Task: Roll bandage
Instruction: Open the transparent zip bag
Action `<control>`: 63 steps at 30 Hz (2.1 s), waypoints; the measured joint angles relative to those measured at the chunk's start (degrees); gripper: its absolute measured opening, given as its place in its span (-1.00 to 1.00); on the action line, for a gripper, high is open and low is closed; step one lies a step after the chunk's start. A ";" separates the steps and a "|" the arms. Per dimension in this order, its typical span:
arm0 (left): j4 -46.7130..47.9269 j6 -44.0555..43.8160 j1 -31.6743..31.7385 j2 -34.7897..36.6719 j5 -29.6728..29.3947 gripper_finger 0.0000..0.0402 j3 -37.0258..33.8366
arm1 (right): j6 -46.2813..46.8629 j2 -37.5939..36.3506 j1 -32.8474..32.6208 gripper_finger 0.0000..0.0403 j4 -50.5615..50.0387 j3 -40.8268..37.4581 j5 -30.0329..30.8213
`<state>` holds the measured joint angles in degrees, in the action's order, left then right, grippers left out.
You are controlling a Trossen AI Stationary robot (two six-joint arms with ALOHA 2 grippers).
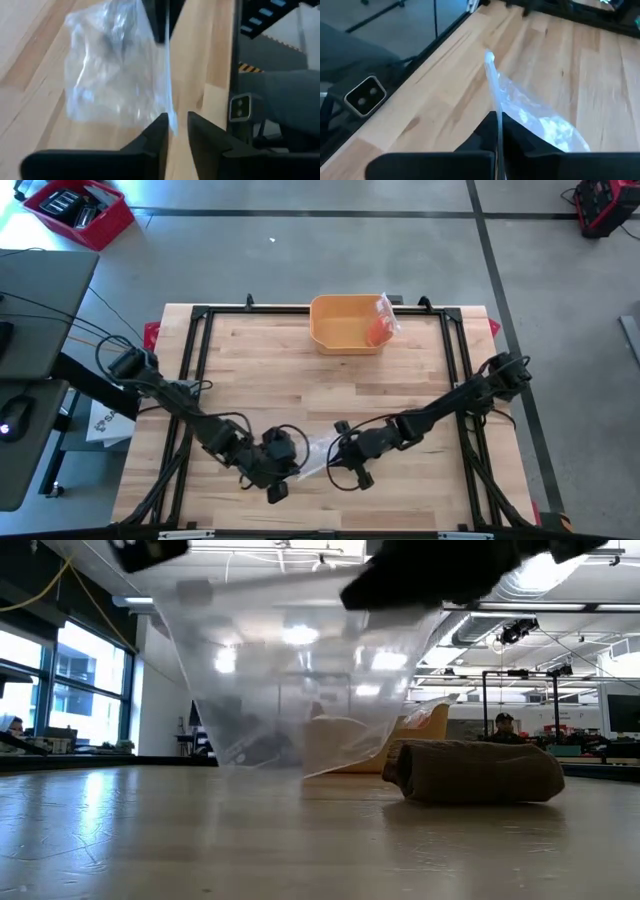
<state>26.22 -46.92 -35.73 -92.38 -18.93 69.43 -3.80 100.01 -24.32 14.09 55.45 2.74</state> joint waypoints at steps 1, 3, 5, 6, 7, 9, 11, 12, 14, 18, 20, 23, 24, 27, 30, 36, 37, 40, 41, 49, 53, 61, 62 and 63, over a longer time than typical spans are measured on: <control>1.96 -1.26 -0.77 0.75 -0.46 -0.64 0.02 | 0.76 -0.30 0.34 -0.98 1.12 -0.80 0.00; 6.13 -4.59 -2.75 1.90 -2.92 -0.56 0.02 | 1.44 -1.89 0.91 -0.99 3.26 -2.75 0.18; 9.91 -8.07 -5.62 2.67 -7.62 -0.53 0.02 | 1.91 -4.32 1.38 -1.00 6.39 -5.23 0.51; 11.30 -9.54 -7.33 2.77 -10.82 -0.52 0.02 | 2.15 -5.85 1.66 -1.00 8.02 -6.72 0.55; 12.51 -10.88 -9.08 2.75 -14.81 -0.52 0.02 | 2.30 -7.62 1.93 -1.00 9.71 -8.26 0.54; 13.36 -13.15 -12.58 2.21 -25.21 -0.53 -0.13 | 2.34 -11.52 2.61 -1.00 13.78 -11.51 0.49; 12.67 -14.89 -15.57 0.86 -37.57 -0.56 -0.20 | 2.42 -15.23 3.31 -1.00 17.54 -14.84 0.34; 12.16 -15.67 -16.67 -0.14 -43.04 -0.57 -0.22 | 2.53 -16.92 3.72 -1.00 18.94 -16.41 -0.07; 9.10 -16.71 -17.78 -2.41 -52.32 -0.58 -0.26 | 2.97 -19.97 4.49 -1.00 20.78 -19.12 -1.74; 2.75 -17.05 -15.86 -5.43 -59.02 -0.59 -0.26 | 4.01 -25.55 5.59 -1.00 21.68 -22.45 -4.83; 0.51 -13.15 -13.81 -6.04 -58.58 -0.57 -0.28 | 3.96 -27.27 5.62 -1.00 21.44 -23.00 -4.84; -5.73 -1.74 -10.66 -6.27 -56.02 -0.47 -0.28 | 3.89 -29.56 5.62 -1.00 21.34 -23.38 -4.87; -8.58 2.68 -9.71 -6.26 -55.77 -0.43 -0.28 | 3.87 -30.12 5.60 -1.00 21.32 -23.40 -4.90; -18.61 17.08 -7.51 -6.25 -53.86 -0.26 -0.28 | 3.83 -31.08 5.60 -1.00 20.75 -23.42 -4.92; -27.60 29.62 -5.98 -6.25 -48.62 -0.11 -0.28 | 3.83 -31.43 5.60 -1.00 20.46 -23.42 -4.92; -43.16 42.60 -4.99 -6.25 -44.51 -0.01 -0.28 | 3.83 -31.43 5.60 -1.00 19.45 -23.42 -4.94; -44.79 43.71 -5.00 -6.25 -44.29 -0.01 -0.28 | 3.83 -31.43 5.60 -1.00 19.29 -23.42 -4.92; -47.73 44.21 -4.79 -6.25 -44.23 -0.01 -0.28 | 3.81 -31.43 5.60 -1.00 19.16 -23.42 -4.11; -47.74 43.38 -4.77 -6.25 -44.27 -0.01 -0.28 | 3.71 -31.43 5.59 -1.00 19.17 -23.42 -3.49; -46.80 40.29 -3.21 -6.63 -45.15 -0.01 -0.28 | 3.37 -31.43 5.60 -1.00 18.73 -23.42 -2.56; -46.73 42.64 -2.10 -8.99 -42.89 -0.06 -0.28 | 3.37 -31.43 5.60 -1.00 18.70 -23.42 -2.54; -50.42 48.11 -3.40 -10.84 -47.64 -0.20 -0.28 | 3.37 -31.43 5.60 -1.00 18.29 -23.42 -2.53; -50.49 48.22 -3.38 -10.84 -47.66 -0.21 -0.28 | 3.37 -31.43 5.60 -1.00 18.29 -23.42 -2.52; -50.51 48.35 -3.30 -10.84 -47.71 -0.21 -0.28 | 3.35 -31.41 5.59 -1.00 18.28 -23.42 -2.54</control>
<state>-24.30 1.43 -39.03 -103.22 -66.64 69.14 -0.45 68.60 -18.73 32.37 32.03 0.21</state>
